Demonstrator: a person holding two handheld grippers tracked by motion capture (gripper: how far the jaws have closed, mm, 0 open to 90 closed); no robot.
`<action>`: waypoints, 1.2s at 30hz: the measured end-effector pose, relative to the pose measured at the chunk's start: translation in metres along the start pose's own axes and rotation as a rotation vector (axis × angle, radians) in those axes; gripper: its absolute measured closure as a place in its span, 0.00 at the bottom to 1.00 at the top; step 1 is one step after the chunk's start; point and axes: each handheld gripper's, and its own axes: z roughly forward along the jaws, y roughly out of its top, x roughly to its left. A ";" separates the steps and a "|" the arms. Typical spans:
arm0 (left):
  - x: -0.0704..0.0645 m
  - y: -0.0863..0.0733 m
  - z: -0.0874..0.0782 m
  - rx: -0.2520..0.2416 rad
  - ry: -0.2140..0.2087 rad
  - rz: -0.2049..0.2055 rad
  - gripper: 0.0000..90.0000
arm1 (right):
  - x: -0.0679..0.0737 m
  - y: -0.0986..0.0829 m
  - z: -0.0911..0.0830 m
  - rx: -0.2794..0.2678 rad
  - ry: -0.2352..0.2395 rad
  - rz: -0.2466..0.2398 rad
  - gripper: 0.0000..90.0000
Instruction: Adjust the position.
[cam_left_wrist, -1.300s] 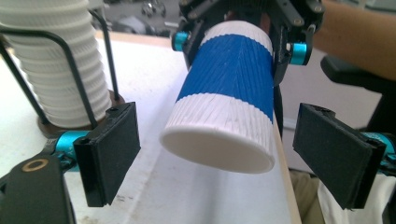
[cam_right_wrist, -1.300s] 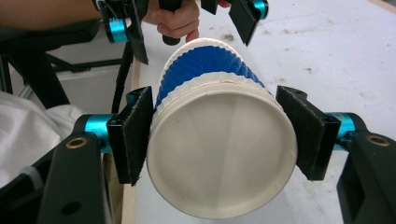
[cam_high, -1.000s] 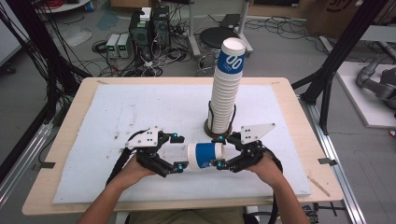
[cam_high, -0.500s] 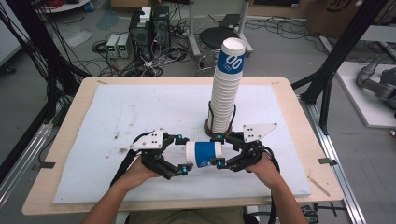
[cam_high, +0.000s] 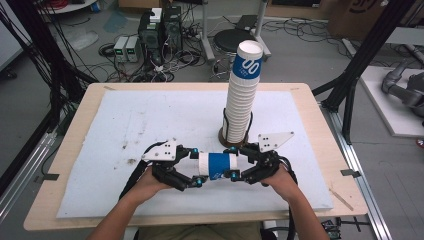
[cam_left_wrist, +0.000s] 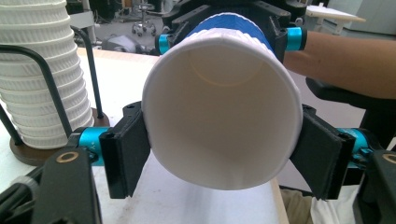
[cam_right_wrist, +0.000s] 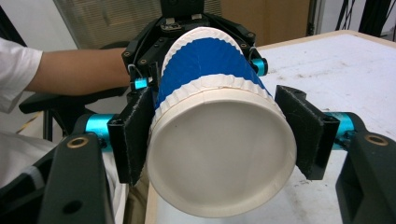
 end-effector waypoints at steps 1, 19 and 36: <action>0.000 0.000 0.000 0.000 -0.002 0.000 0.29 | 0.000 0.000 0.000 -0.001 0.002 0.006 0.35; 0.005 0.009 -0.008 0.151 0.072 0.024 0.31 | 0.010 0.014 -0.004 0.089 -0.130 -0.059 0.20; 0.008 0.053 -0.006 0.514 0.051 0.085 0.32 | 0.015 0.034 0.008 0.255 -0.190 -0.192 0.20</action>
